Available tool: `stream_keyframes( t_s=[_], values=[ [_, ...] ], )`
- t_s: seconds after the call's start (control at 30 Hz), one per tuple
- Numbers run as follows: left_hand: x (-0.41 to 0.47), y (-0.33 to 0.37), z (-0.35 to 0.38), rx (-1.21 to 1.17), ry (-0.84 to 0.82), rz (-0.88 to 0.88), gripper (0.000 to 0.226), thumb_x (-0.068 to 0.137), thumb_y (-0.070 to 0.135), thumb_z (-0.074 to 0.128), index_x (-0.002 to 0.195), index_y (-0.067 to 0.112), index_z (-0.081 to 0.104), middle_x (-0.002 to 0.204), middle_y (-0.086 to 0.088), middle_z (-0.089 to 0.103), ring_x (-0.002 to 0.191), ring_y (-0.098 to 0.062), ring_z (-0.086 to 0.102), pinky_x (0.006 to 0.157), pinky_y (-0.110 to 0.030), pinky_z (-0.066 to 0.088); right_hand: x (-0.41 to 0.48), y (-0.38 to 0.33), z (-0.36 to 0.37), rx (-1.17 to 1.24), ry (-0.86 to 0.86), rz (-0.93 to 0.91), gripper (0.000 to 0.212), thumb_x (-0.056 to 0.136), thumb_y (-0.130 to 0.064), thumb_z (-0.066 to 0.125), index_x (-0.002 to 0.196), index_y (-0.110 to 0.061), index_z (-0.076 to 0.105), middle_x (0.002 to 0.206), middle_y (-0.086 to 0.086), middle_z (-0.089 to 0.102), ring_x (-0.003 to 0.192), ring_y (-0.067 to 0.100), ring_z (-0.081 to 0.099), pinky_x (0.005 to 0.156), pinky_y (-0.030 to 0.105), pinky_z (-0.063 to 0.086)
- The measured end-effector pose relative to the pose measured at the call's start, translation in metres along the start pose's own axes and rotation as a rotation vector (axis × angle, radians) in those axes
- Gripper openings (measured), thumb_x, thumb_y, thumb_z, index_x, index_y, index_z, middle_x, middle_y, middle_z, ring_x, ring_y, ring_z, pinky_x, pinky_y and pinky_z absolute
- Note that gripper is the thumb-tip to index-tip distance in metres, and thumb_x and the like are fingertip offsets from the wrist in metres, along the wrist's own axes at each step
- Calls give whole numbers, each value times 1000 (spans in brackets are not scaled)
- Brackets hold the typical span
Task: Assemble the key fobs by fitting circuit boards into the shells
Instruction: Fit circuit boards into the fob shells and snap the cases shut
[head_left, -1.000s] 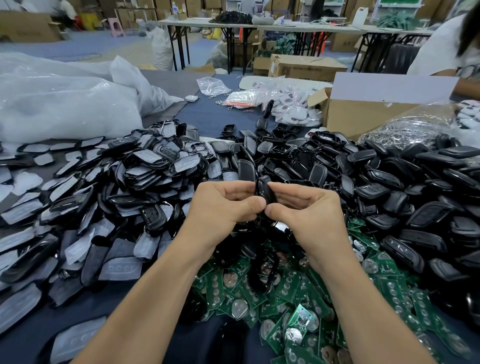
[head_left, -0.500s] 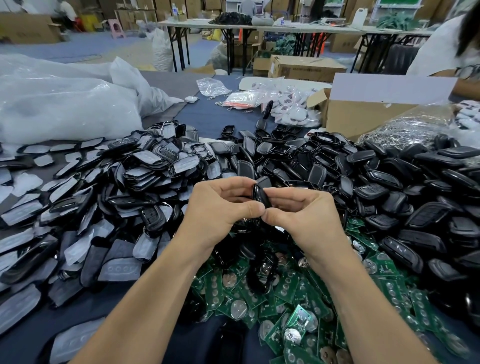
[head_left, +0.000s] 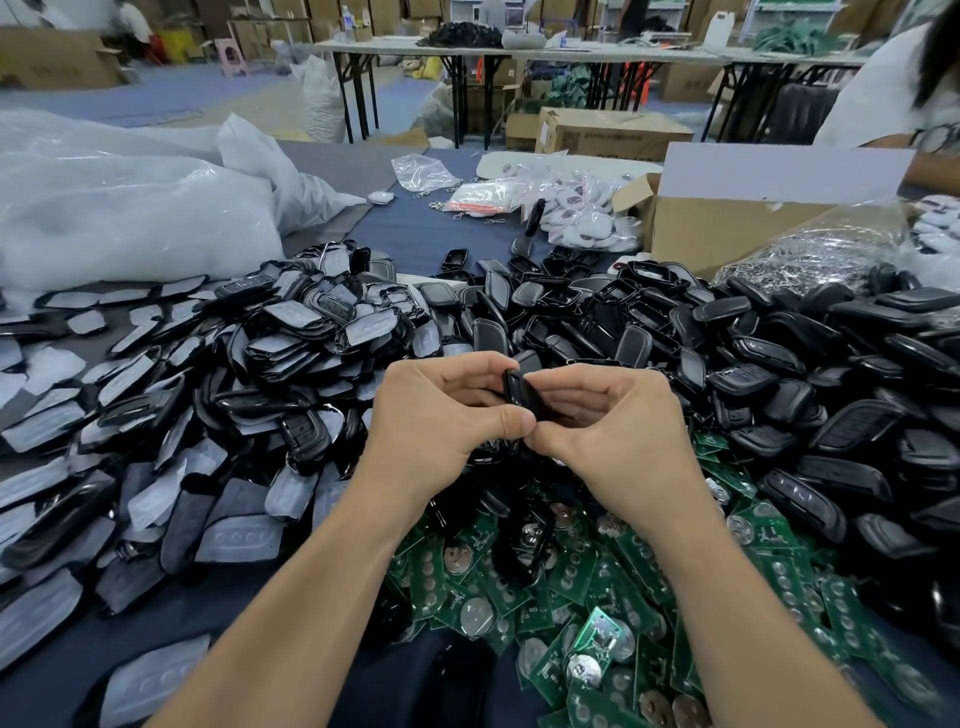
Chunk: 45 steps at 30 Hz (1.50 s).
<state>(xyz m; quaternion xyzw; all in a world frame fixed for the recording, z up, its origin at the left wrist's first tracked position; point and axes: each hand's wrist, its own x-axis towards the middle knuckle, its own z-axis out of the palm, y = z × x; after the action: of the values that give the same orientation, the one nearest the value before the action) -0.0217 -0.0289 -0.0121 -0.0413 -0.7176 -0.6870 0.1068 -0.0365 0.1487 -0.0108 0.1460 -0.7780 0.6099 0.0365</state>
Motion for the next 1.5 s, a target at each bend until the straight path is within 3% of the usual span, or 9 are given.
stream_keyframes(
  t_s=[0.23, 0.5, 0.67, 0.77, 0.87, 0.97, 1.17, 1.27, 1.5],
  values=[
    [2, 0, -1, 28, 14, 31, 43, 57, 15, 96, 93, 35, 84, 88, -1, 82, 78, -14, 77, 74, -23, 60, -2, -4, 2, -3, 50, 20, 43, 67, -2, 93, 99, -30, 82, 93, -14, 80, 92, 0, 76, 87, 19, 59],
    [0, 1, 5, 22, 117, -122, 16, 86, 16, 83, 83, 31, 86, 80, -2, 81, 78, -18, 79, 69, -25, 62, -8, 5, 14, -302, 160, -15, 43, 71, -8, 86, 105, -34, 82, 82, -26, 73, 78, -4, 72, 72, 8, 55],
    [1, 0, 4, 91, 188, -100, 22, 82, 10, 85, 74, 31, 85, 72, -1, 79, 66, -18, 77, 64, -28, 63, -12, 0, 20, -420, 159, -63, 44, 75, -10, 78, 110, -36, 78, 75, -17, 73, 53, -2, 61, 68, 24, 59],
    [1, 2, 3, 41, 195, -71, 25, 82, 6, 84, 74, 29, 85, 73, -3, 79, 70, -19, 78, 65, -26, 62, -14, -3, 22, -416, 194, -133, 49, 74, -4, 78, 112, -35, 78, 98, -21, 74, 68, -6, 62, 86, 28, 59],
    [1, 4, 5, -11, 190, -65, 26, 84, 5, 82, 75, 29, 85, 77, -4, 80, 74, -19, 78, 66, -25, 61, -13, -7, 21, -448, 200, -164, 49, 74, -6, 78, 114, -35, 76, 105, -19, 75, 97, -2, 65, 91, 6, 47],
    [1, 4, 8, -58, 152, -114, 25, 90, 9, 78, 80, 30, 86, 82, -4, 81, 77, -18, 78, 67, -25, 61, -14, -8, 21, -460, 214, -194, 49, 74, -7, 79, 116, -33, 77, 109, -16, 76, 104, 0, 67, 99, 17, 51],
    [0, 0, 10, -47, 127, -170, 16, 93, 13, 76, 88, 23, 86, 84, -7, 81, 81, -27, 77, 66, -25, 61, -14, -8, 22, -463, 219, -213, 51, 72, -2, 79, 111, -34, 79, 107, -17, 76, 98, -2, 66, 95, 3, 43],
    [0, 1, 9, -65, 137, -146, 15, 93, 12, 76, 89, 21, 86, 86, -8, 81, 84, -28, 79, 67, -25, 61, -15, -10, 24, -452, 243, -246, 52, 70, 0, 80, 111, -33, 79, 105, -19, 75, 81, -7, 63, 92, 16, 52],
    [0, -1, 13, -105, 129, -125, 26, 91, 4, 76, 81, 27, 86, 85, -6, 81, 83, -21, 79, 69, -26, 62, -12, -8, 22, -426, 228, -222, 46, 70, -5, 77, 104, -35, 78, 99, -19, 77, 98, 1, 69, 93, 25, 56]
  ],
)
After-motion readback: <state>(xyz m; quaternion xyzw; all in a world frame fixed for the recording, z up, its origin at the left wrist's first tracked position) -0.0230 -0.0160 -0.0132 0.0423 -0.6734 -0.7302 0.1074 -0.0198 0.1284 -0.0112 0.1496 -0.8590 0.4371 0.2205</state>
